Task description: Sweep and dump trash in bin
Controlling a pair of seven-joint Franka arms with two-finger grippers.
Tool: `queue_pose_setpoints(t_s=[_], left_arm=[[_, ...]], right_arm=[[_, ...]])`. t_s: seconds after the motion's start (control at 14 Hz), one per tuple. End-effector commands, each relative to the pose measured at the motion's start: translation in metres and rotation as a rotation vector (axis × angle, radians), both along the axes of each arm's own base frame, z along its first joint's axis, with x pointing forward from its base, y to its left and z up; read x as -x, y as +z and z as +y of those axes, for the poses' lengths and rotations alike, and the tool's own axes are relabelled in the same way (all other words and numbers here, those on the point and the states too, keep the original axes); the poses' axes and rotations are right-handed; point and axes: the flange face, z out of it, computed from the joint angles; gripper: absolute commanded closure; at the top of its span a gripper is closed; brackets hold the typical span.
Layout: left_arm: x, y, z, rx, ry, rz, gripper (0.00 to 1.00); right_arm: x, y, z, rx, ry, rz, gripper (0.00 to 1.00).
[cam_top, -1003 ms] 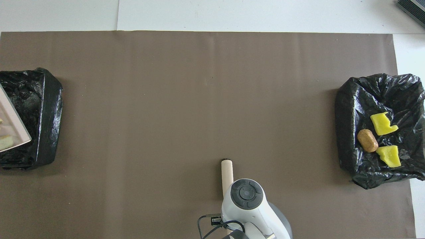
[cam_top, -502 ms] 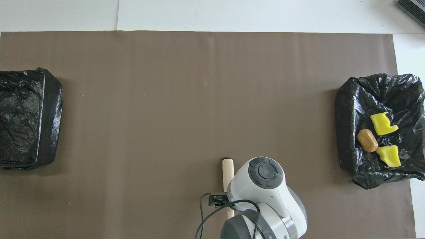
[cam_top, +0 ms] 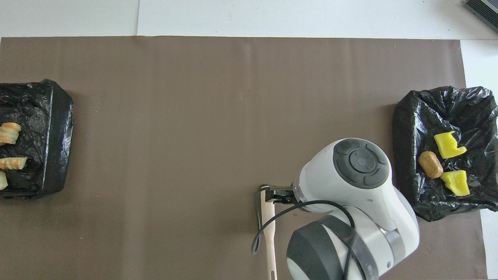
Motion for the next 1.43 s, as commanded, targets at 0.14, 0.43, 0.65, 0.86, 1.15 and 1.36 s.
queue_pose_setpoints(t_s=[0.14, 0.43, 0.65, 0.86, 1.15, 1.36], left_arm=[[-0.002, 0.019, -0.024, -0.042, 0.006, 0.01, 1.0], [-0.005, -0.001, -0.078, 0.146, 0.08, 0.015, 1.0], [-0.009, -0.029, -0.114, 0.37, 0.146, 0.0, 1.0], [-0.018, -0.07, -0.195, 0.483, 0.266, -0.061, 1.0], [-0.025, -0.112, -0.304, 0.635, 0.493, -0.165, 1.0], [-0.03, -0.144, -0.407, 0.742, 0.688, -0.255, 1.0]], right_arm=[[-0.038, 0.043, -0.046, 0.017, 0.012, -0.094, 0.0], [-0.057, 0.069, -0.093, 0.035, 0.161, -0.14, 0.0], [-0.074, 0.092, -0.148, 0.073, 0.231, -0.189, 0.0], [-0.09, 0.106, -0.21, 0.089, 0.254, -0.224, 0.0], [-0.089, 0.108, -0.275, 0.077, 0.164, -0.208, 0.0], [-0.076, 0.116, -0.291, 0.085, 0.142, -0.172, 0.0]])
